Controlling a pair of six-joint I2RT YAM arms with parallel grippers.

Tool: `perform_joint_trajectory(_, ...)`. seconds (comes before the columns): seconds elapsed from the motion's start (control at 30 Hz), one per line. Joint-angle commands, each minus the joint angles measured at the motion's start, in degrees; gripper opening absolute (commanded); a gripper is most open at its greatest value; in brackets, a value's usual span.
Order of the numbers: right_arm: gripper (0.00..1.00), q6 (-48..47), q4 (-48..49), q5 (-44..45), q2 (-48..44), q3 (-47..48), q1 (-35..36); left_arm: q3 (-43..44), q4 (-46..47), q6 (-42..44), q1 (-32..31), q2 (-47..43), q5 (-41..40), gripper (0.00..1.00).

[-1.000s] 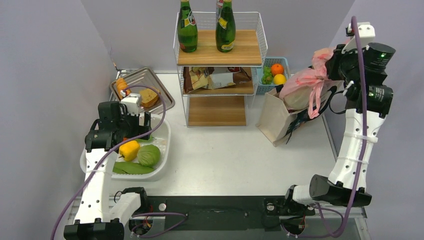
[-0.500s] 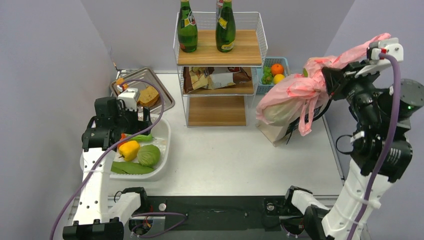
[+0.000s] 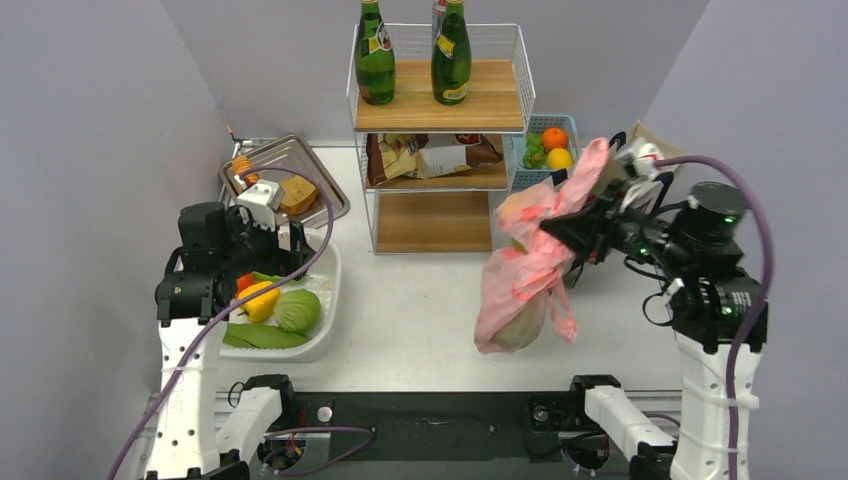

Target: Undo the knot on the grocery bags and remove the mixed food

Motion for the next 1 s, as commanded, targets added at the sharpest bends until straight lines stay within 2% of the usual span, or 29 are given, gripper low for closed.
perform_joint_trajectory(0.0,0.00,-6.15,-1.46,3.34,-0.50,-7.57,11.17,1.33,-1.73,7.20,-0.28,-2.51,9.39,0.88)
perform_joint_trajectory(0.13,0.00,-10.40,-2.73,6.55,0.77,-14.85,16.85,1.23,-6.16,12.33,-0.39,-2.80,14.82,0.88)
perform_joint_trajectory(0.3,0.00,-12.70,-0.80,13.15,3.02,-20.83,26.38,-0.60,-6.11,13.40,-0.52,-2.97,14.76,0.88)
perform_joint_trajectory(0.4,0.00,-14.98,-0.12,19.49,5.92,-21.38,34.85,-1.47,-5.59,13.58,-0.57,-2.62,14.82,0.88)
perform_joint_trajectory(0.47,0.00,-16.34,0.79,27.46,8.31,-20.97,41.47,-1.63,-5.24,13.67,-0.65,-2.14,15.01,0.88)
perform_joint_trajectory(0.6,0.00,-19.47,4.53,50.01,14.31,-18.72,53.44,-0.82,-3.40,11.79,-0.79,-1.53,14.99,0.88)
perform_joint_trajectory(0.7,0.00,-22.85,9.38,68.48,17.84,-19.03,58.89,-0.89,-0.59,7.86,-0.83,-2.30,14.79,0.88)
perform_joint_trajectory(0.77,0.00,-24.94,14.64,77.72,19.72,-22.27,63.09,-1.85,2.02,5.08,-0.83,-3.41,14.54,0.88)
perform_joint_trajectory(0.9,0.00,-27.56,23.66,89.15,23.56,-29.04,72.15,-3.80,4.96,1.03,-0.83,-5.34,13.11,0.88)
perform_joint_trajectory(0.97,0.06,-28.16,25.36,91.78,25.82,-29.53,75.61,-4.07,5.18,-0.44,-0.74,-5.57,12.66,0.88)
